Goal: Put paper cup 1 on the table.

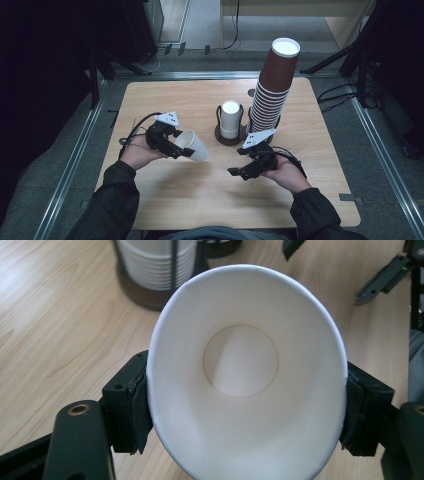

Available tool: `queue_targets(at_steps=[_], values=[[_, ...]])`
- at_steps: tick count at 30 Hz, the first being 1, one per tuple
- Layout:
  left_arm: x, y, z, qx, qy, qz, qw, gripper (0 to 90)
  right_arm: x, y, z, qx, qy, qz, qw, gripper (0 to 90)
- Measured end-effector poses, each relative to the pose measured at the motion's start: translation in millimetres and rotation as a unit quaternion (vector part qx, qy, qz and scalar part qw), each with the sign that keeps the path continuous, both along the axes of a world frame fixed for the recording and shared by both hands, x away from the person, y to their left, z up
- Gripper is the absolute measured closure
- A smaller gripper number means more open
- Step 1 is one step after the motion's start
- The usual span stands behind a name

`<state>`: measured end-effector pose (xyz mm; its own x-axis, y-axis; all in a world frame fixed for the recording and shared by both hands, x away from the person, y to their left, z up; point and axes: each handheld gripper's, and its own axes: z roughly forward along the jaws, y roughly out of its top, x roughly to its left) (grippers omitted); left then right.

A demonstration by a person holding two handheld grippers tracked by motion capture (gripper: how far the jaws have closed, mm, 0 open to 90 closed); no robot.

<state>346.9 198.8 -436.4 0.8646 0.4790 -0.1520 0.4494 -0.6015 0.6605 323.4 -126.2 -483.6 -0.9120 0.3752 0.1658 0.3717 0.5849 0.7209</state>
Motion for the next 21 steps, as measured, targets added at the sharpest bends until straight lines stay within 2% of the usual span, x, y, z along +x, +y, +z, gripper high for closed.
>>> queue_targets(at_steps=[5,11,15,18,21], values=[[4.6,15.1,-1.1,0.014,0.001,0.024,0.9996,24.3,1.4,1.2,-0.7,-0.003,-0.004,0.002,1.0000,19.0],[11.1,29.6,-4.3,0.024,0.019,0.044,0.9986,24.2,2.0,1.3,-2.1,-0.005,-0.006,0.003,1.0000,19.0],[15.1,39.0,-3.7,0.037,0.021,0.070,0.9967,24.2,1.6,0.1,-2.4,-0.009,-0.005,-0.001,0.9999,19.0],[18.2,45.9,-4.5,0.060,0.021,0.084,0.9945,24.2,1.4,0.0,-2.8,-0.010,-0.005,0.000,0.9999,19.0],[22.0,54.5,-6.4,0.061,0.031,0.094,0.9932,24.1,1.2,0.1,-3.4,-0.010,-0.005,0.002,0.9999,19.0]])
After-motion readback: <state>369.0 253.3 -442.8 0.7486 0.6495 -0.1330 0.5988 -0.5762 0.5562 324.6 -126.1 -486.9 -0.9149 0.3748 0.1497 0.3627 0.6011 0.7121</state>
